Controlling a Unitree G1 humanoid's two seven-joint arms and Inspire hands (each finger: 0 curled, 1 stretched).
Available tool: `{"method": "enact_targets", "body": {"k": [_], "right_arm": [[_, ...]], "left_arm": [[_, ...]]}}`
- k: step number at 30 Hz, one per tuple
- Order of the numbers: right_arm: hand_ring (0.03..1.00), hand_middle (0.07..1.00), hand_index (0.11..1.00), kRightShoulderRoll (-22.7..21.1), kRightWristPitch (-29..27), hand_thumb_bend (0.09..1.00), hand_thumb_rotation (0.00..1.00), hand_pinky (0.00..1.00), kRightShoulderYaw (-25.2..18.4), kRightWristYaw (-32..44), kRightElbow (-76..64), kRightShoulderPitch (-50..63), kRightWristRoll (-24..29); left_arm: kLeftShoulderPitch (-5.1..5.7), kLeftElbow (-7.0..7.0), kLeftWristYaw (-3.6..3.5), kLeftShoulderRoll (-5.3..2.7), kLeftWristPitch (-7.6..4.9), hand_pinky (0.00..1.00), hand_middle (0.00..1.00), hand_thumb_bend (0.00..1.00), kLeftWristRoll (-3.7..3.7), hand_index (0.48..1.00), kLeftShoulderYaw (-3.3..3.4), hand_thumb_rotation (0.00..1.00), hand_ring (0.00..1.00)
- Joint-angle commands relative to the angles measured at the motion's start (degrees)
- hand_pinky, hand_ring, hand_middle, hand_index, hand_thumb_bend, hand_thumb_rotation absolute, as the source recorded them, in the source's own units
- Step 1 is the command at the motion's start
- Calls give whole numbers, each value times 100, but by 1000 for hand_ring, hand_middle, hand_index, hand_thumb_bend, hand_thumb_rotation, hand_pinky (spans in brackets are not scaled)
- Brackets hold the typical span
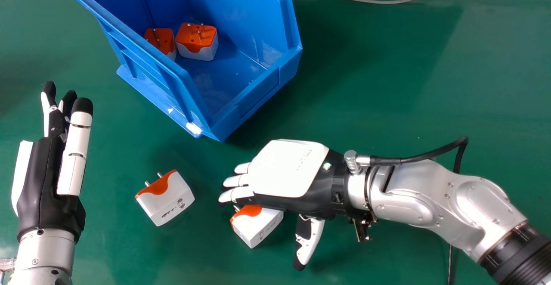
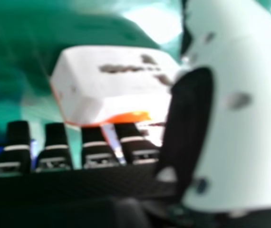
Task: Pick all objects and put in blue box
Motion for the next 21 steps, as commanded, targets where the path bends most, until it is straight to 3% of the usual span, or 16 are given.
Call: {"method": "enact_targets", "body": {"k": [1, 5, 21], "right_arm": [[919, 918, 876, 34, -27, 668, 264, 854, -16, -27, -165, 8, 166], [912, 912, 872, 60, -70, 662, 250, 852, 1, -89, -100, 22, 173], [860, 870, 829, 145, -169, 596, 118, 811, 72, -345, 152, -106, 65]], "left_arm": [[-40, -106, 36, 38, -55, 1000, 1000, 479, -36, 1000, 42, 904, 1000], [-27, -121, 30, 35, -82, 1000, 1000, 480, -29, 1000, 44, 904, 1000], [-11, -212, 16, 54, 9, 1000, 1000, 485, -27, 1000, 41, 904, 1000]]}}
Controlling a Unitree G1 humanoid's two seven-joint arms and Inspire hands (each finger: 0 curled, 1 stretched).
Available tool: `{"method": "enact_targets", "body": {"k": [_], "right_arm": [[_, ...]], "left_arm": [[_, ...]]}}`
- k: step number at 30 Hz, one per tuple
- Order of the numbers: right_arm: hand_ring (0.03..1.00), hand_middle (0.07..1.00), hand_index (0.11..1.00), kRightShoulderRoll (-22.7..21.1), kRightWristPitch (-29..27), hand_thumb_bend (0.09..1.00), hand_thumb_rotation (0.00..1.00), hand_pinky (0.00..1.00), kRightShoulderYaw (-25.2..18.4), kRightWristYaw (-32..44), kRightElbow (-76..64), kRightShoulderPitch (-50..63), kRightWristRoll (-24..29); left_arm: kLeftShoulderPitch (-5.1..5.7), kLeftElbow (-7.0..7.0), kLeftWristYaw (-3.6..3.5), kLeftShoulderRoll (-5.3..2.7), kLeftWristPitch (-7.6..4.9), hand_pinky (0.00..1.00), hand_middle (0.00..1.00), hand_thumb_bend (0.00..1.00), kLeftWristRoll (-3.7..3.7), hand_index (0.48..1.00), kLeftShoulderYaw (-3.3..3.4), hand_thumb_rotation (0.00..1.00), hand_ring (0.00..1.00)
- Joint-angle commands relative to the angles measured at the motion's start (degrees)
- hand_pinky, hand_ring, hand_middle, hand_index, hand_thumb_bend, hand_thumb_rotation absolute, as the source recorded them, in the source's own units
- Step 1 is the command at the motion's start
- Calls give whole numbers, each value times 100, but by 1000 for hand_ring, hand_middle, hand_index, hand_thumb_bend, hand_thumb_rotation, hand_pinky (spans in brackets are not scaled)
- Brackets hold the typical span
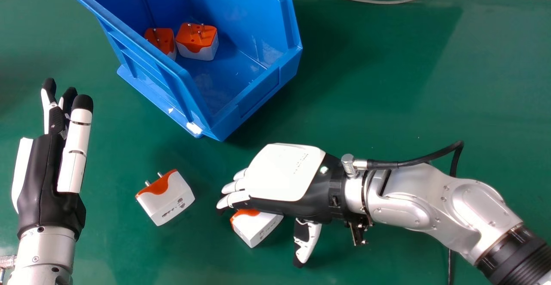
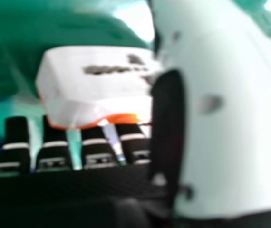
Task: Pick all objects and put in blue box
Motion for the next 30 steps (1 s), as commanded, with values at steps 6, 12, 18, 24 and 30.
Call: {"method": "enact_targets", "body": {"k": [6, 12, 18, 24, 30], "right_arm": [[819, 835, 791, 132, -157, 554, 72, 767, 103, -269, 178, -266, -49], [766, 778, 722, 160, -296, 597, 29, 688, 260, -780, 548, -523, -368], [686, 709, 627, 209, -159, 566, 37, 604, 225, -1186, 731, -478, -423], [565, 616, 555, 206, 122, 536, 18, 483, 242, -1666, 688, -369, -589], [517, 577, 538, 182, 247, 523, 11, 439, 273, -1836, 683, -337, -676]], "left_arm": [[3, -229, 27, 45, 9, 1000, 1000, 486, -18, 1000, 17, 904, 1000], [-20, -202, 48, 36, 2, 1000, 1000, 486, 18, 1000, 1, 904, 1000], [-16, -224, 58, 31, 12, 1000, 1000, 490, 15, 1000, -8, 904, 1000], [-26, -187, 74, 25, -22, 1000, 1000, 492, 32, 1000, -25, 905, 1000], [-11, -223, 73, 26, -13, 1000, 1000, 490, 12, 1000, -31, 906, 1000]]}}
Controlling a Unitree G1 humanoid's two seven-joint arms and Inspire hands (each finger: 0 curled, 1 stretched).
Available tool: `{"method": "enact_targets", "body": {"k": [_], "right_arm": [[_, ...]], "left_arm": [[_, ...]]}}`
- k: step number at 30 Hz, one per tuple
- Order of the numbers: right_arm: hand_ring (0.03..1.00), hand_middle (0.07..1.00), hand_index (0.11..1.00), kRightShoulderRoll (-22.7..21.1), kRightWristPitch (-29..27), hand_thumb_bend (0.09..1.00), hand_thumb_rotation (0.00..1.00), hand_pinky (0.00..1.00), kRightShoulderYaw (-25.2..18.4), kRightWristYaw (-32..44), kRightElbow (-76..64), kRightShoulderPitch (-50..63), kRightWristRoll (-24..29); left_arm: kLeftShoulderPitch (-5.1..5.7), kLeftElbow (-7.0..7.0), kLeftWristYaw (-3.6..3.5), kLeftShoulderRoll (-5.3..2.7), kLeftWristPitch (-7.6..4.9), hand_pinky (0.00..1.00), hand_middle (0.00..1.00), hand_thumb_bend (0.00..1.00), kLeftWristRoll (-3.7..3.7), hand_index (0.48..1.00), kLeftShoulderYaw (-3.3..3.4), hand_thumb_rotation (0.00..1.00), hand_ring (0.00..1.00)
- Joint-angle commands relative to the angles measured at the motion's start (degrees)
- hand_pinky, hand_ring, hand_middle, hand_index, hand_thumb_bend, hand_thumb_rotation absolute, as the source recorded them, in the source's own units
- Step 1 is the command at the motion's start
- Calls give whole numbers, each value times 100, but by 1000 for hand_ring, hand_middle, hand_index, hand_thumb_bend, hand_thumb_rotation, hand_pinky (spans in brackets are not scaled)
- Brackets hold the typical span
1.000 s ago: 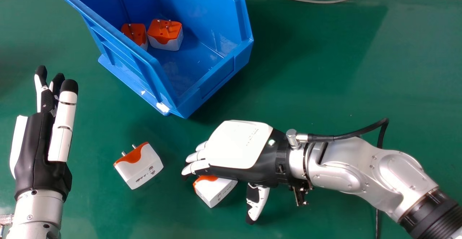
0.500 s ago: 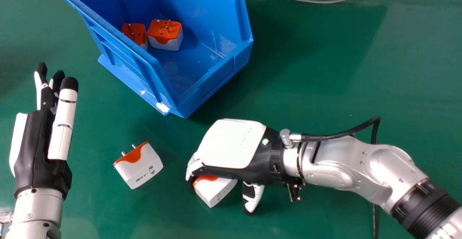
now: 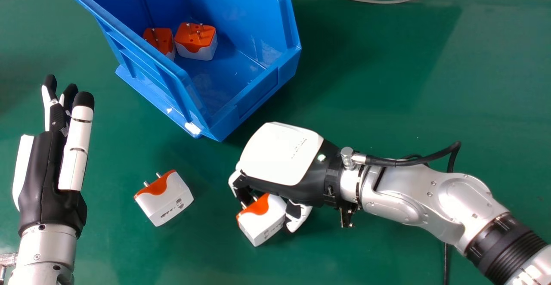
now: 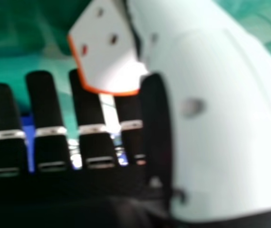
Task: Pick all objects and put in blue box
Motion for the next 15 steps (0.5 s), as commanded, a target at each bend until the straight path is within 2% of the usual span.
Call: {"method": "enact_targets", "body": {"k": [1, 8, 15], "right_arm": [[517, 577, 538, 13, 48, 523, 11, 439, -27, -100, -94, 47, 69], [466, 542, 538, 50, 276, 510, 6, 404, -152, 188, -203, 166, 363], [448, 530, 517, 117, 498, 505, 2, 386, -186, 363, -273, 243, 535]], "left_arm": [[-6, -141, 36, 32, -37, 1000, 1000, 490, 2, 1000, 21, 906, 1000], [-27, -212, 69, 21, 68, 1000, 1000, 487, -9, 1000, 9, 905, 1000], [-90, -161, 85, 27, 113, 1000, 1000, 482, -48, 1000, 18, 904, 1000]]}}
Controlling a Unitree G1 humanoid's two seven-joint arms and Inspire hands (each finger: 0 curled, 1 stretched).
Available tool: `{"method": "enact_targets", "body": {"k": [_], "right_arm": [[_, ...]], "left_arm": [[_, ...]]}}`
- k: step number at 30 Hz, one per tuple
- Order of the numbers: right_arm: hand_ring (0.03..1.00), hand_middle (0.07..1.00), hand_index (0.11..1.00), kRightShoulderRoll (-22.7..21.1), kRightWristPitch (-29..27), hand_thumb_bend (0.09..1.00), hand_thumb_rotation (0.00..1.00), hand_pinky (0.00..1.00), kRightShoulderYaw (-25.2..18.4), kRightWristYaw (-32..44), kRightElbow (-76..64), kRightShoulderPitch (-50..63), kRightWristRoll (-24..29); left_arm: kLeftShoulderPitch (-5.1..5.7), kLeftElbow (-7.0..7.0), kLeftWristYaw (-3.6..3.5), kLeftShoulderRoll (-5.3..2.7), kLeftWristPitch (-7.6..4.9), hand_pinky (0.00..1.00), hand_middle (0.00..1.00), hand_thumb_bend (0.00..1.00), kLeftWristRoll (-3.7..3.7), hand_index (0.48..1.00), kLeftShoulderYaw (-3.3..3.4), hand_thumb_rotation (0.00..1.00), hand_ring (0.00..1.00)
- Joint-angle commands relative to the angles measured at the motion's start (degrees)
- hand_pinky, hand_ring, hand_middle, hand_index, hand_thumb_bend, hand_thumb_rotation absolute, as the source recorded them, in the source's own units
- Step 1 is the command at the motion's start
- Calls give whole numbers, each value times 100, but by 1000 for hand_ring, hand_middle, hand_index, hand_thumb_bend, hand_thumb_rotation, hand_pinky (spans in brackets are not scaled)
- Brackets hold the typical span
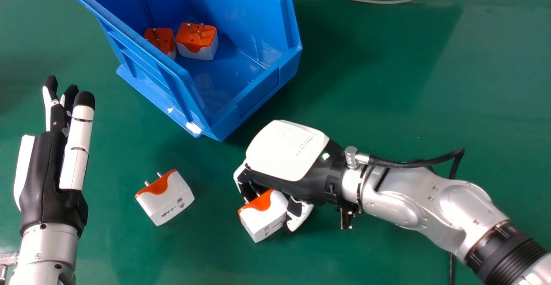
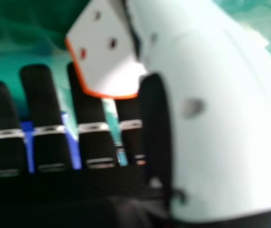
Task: Pick all objects and put in blue box
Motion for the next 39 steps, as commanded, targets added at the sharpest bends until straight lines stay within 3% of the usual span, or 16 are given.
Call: {"method": "enact_targets", "body": {"k": [1, 5, 10, 14, 20, 32, 39], "right_arm": [[448, 530, 517, 45, 19, 505, 2, 386, -105, 0, -136, 35, 157], [444, 524, 496, 19, 87, 504, 1, 383, -156, 39, -281, 93, 237], [442, 520, 490, -20, 412, 503, 1, 384, -422, 566, -959, 391, 633], [439, 518, 487, -79, 684, 503, 1, 386, -668, 877, -1640, 730, 918], [433, 514, 498, -228, 683, 502, 0, 379, -1147, 689, -2405, 1169, 1154], [428, 522, 505, 322, 1139, 497, 0, 358, -1930, -3, -3223, 1936, 1574], [426, 523, 522, 491, 1157, 494, 0, 342, -2154, -102, -3439, 1725, 1695]], "left_arm": [[-77, -102, 27, 36, -13, 1000, 1000, 482, -35, 1000, 30, 904, 1000], [-56, -181, 52, 10, 30, 1000, 1000, 478, -21, 1000, 14, 902, 1000], [-85, -103, 55, 2, -48, 1000, 1000, 477, -6, 1000, 28, 902, 1000], [-86, -131, 85, -7, -13, 1000, 1000, 476, 17, 1000, 16, 901, 1000], [-87, -161, 72, 9, 72, 1000, 1000, 476, -17, 1000, 20, 897, 1000], [-92, -66, 42, 12, -97, 1000, 1000, 472, 13, 1000, 13, 893, 1000], [-88, -79, 30, 38, -43, 1000, 1000, 473, 34, 1000, 4, 891, 1000]]}}
